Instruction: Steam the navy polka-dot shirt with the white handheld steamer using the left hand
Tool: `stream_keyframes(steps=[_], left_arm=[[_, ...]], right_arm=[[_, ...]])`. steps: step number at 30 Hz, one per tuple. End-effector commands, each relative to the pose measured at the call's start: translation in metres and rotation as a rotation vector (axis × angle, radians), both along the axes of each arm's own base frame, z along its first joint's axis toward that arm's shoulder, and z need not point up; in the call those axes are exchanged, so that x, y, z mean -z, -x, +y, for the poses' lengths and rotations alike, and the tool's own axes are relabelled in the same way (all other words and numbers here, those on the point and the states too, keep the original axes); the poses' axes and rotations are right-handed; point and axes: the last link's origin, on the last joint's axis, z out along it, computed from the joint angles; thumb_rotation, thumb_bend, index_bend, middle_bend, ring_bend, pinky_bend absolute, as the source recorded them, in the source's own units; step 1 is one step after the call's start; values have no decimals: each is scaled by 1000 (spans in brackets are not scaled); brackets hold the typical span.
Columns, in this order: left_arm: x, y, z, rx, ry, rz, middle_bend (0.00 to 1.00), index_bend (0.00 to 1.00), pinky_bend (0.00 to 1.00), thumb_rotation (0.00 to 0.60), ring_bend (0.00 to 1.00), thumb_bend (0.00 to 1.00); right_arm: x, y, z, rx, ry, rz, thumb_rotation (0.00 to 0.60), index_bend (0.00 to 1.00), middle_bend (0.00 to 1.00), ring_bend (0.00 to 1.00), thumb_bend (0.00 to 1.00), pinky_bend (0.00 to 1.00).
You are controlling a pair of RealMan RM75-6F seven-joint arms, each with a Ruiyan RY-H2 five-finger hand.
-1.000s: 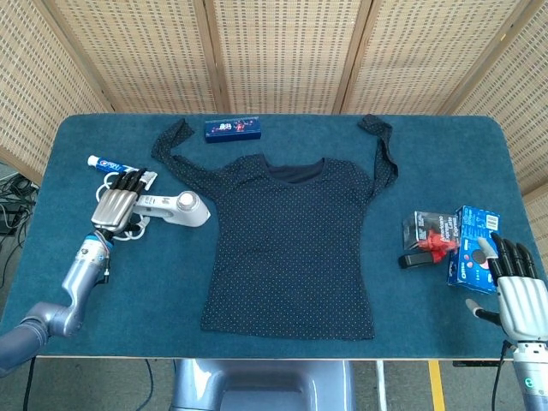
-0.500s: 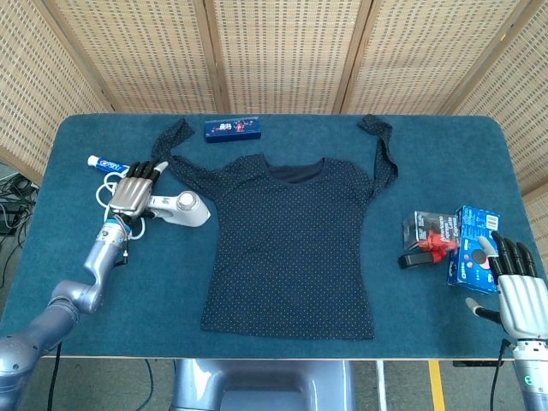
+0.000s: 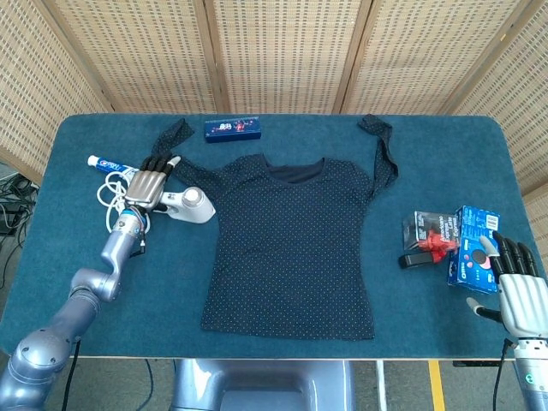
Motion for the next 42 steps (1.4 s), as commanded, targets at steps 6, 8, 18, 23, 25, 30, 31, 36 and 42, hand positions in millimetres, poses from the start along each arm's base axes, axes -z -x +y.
stream_keyframes(steps=[6, 8, 18, 23, 25, 30, 31, 36, 42], left_arm=[[-4, 1, -1, 32, -53, 12, 385, 443, 337, 600, 363, 372], [-5, 2, -3, 46, -57, 20, 457, 561, 431, 600, 421, 379], [-5, 6, -7, 70, -59, 38, 556, 888, 597, 600, 532, 433], [-6, 6, -8, 75, -78, 42, 709, 994, 732, 600, 641, 456], [-6, 7, -8, 71, -83, 43, 775, 1000, 807, 600, 699, 468], [-5, 10, -9, 49, -74, 45, 861, 1000, 964, 600, 806, 584], [-5, 12, -9, 42, -71, 46, 864, 1000, 972, 600, 810, 602], [-7, 15, -8, 30, -71, 50, 879, 1000, 981, 600, 821, 623], [-11, 12, -10, 61, -78, 4, 901, 1000, 1000, 600, 841, 631]], right_arm=[[2, 1, -1, 6, -5, 5, 600, 6, 0, 0, 0, 0], [2, 1, -1, 6, -7, 6, 600, 6, 0, 0, 0, 0], [5, 1, -1, 6, -13, 12, 600, 6, 0, 0, 0, 0], [6, 1, -1, 7, -14, 14, 600, 6, 0, 0, 0, 0], [6, 1, -1, 8, -14, 14, 600, 6, 0, 0, 0, 0], [6, 1, -1, 7, -14, 15, 600, 6, 0, 0, 0, 0], [6, 1, -1, 6, -14, 15, 600, 6, 0, 0, 0, 0], [6, 0, -1, 5, -15, 15, 600, 6, 0, 0, 0, 0], [7, -1, 0, 0, -15, 13, 600, 6, 0, 0, 0, 0]])
